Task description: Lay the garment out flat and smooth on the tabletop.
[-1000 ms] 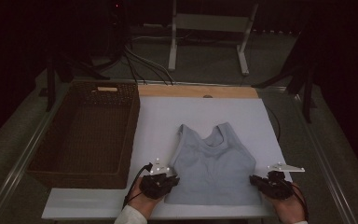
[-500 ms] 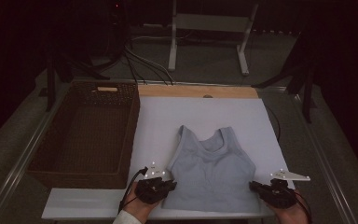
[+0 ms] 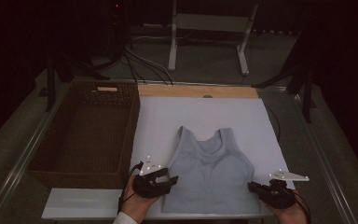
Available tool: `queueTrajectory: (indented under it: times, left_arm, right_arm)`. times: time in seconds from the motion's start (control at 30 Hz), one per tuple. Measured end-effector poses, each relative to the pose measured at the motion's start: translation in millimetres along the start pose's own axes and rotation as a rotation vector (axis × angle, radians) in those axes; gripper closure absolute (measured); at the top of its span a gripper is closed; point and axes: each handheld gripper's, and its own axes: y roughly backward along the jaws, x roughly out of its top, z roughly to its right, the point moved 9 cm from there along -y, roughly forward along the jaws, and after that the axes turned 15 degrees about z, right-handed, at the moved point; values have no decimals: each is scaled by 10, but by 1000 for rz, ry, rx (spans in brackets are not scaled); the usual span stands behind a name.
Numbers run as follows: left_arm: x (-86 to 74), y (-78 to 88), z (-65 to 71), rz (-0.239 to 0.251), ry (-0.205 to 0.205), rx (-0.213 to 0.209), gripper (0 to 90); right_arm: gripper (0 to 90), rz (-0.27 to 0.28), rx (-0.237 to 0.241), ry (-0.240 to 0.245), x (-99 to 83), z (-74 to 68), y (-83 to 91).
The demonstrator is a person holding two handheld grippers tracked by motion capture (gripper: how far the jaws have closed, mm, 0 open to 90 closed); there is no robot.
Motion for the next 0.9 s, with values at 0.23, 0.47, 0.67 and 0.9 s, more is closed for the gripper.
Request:
queueTrajectory:
  times: [0.23, 0.47, 0.67, 0.9]
  left_arm:
    - [-24, -225, -173, -32, 21, 56, 400]
    - [-77, -273, -189, -94, 7, 41, 784]
    - [-74, -148, -169, -108, 10, 32, 804]
    - [-47, -49, -235, -102, 9, 47, 804]
  right_arm:
    - [850, -2, 14, 7, 2, -42, 6]
    - [850, -1, 35, 5, 8, -74, 15]
    - [698, 8, 4, 36, 33, -37, 3]
    - [412, 53, -59, 44, 217, 99, -116]
